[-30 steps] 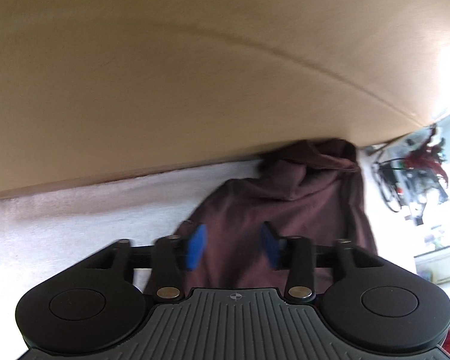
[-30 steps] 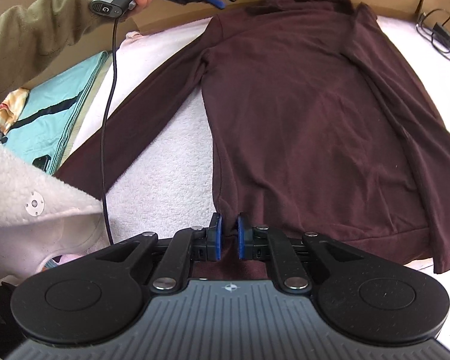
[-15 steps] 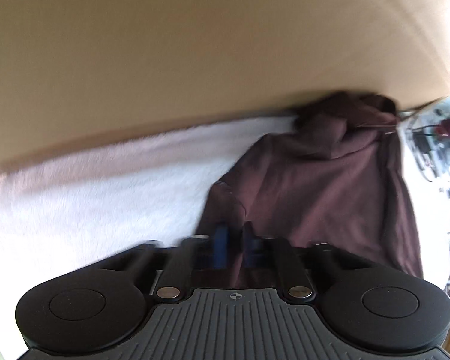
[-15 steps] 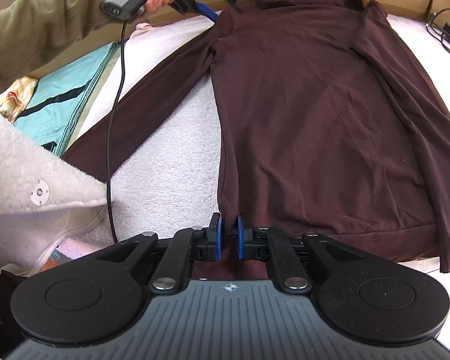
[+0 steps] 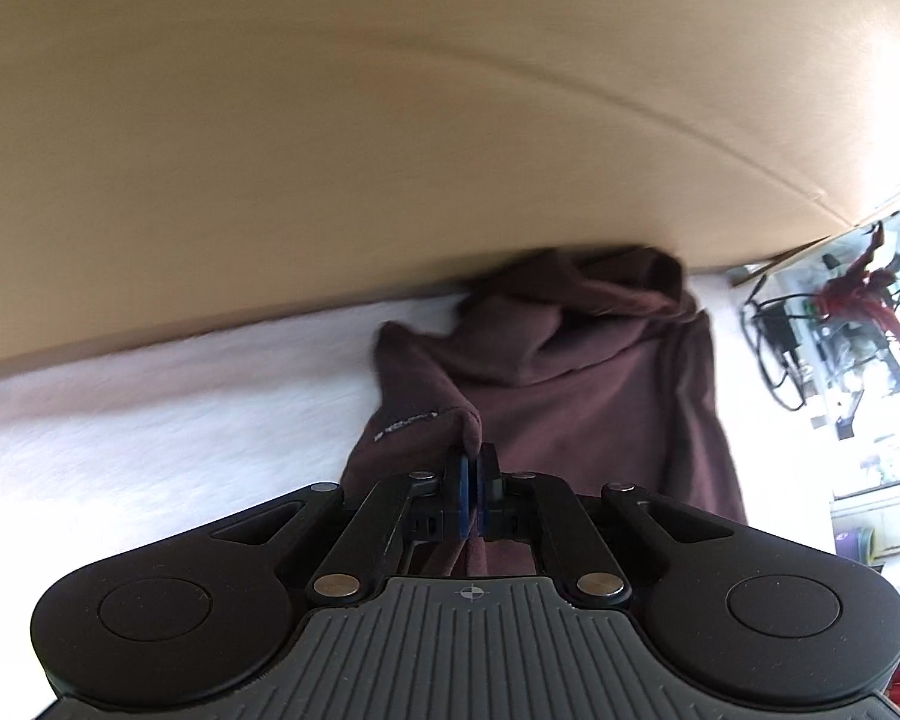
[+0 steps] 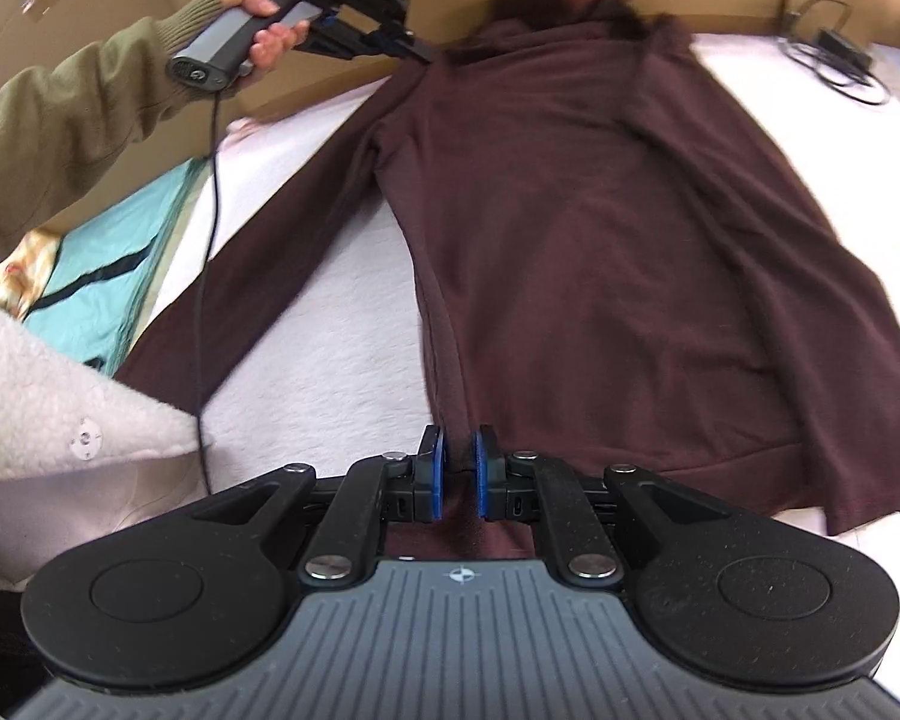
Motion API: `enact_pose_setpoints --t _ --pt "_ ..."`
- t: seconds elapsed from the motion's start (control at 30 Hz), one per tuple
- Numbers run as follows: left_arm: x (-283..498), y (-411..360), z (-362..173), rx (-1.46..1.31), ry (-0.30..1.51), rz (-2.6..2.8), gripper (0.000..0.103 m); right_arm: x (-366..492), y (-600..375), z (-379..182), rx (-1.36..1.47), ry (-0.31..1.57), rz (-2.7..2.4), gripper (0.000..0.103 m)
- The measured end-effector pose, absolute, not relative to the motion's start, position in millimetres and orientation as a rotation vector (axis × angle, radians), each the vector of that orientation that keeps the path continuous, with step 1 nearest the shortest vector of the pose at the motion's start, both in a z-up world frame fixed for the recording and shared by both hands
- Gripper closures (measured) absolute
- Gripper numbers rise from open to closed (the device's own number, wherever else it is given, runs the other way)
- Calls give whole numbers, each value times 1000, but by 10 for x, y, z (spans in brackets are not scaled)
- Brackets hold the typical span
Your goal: Fold clothes
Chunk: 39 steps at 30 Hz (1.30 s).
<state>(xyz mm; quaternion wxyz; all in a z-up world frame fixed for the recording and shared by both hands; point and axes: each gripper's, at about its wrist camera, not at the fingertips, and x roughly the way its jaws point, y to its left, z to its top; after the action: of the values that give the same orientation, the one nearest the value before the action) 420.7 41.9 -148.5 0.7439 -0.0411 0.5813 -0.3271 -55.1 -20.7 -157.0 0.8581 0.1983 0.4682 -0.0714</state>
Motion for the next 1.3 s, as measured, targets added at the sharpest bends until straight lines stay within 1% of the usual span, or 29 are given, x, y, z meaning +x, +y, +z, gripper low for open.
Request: enact_pose_setpoints --t 0.3,0.53,0.6,0.63,0.7,0.77,0.8,0.83,0.87,0.97,1.0,1.03,1.1,1.17,1.23,1.3 --pt "4125 -305 -1475 -84 1271 -732 103 -735 -639 -1738 449 1000 -220 91" --pt "4145 -566 -1568 -104 1290 -704 103 -804 -837 -1836 462 1020 -226 91" --pt "4168 -597 -1610 -110 1298 -692 101 -810 -895 -1883 473 1034 -230 91" --pt "4171 -616 -1633 -105 1300 -685 95 -813 -921 -1909 481 1039 -230 91" --pt "4177 -629 -1674 -110 1307 -679 77 -806 -960 -1958 486 1051 -223 91" --pt "4169 -613 -1654 -130 1311 -692 63 -794 -977 -2001 485 1063 -214 91" --pt "4153 -600 -1608 -136 1306 -707 43 -786 -984 -2020 482 1069 -208 91" --pt "4137 -587 -1563 -142 1301 -722 26 -778 -986 -2028 478 1072 -201 91" --pt "4121 -574 -1517 -147 1297 -737 21 -775 -991 -2028 477 1073 -196 91" --pt "4073 -536 -1379 -164 1282 -782 19 -786 -1011 -2008 476 1081 -188 87" --pt "4057 -523 -1334 -170 1277 -796 17 -793 -1017 -1991 467 1087 -194 81" --pt "4041 -510 -1288 -175 1272 -811 15 -801 -1020 -1972 454 1097 -203 69" --pt "3996 -413 -1171 -178 1250 -831 12 -844 -1029 -1890 426 1094 -232 59" --pt "3938 -243 -1029 -172 1216 -839 11 -900 -1051 -1736 418 1054 -242 59" --pt "3860 -26 -964 -143 1178 -811 6 -917 -1085 -1558 430 996 -244 59" --pt "3768 213 -991 -120 1179 -779 6 -837 -1086 -1397 424 928 -221 59"
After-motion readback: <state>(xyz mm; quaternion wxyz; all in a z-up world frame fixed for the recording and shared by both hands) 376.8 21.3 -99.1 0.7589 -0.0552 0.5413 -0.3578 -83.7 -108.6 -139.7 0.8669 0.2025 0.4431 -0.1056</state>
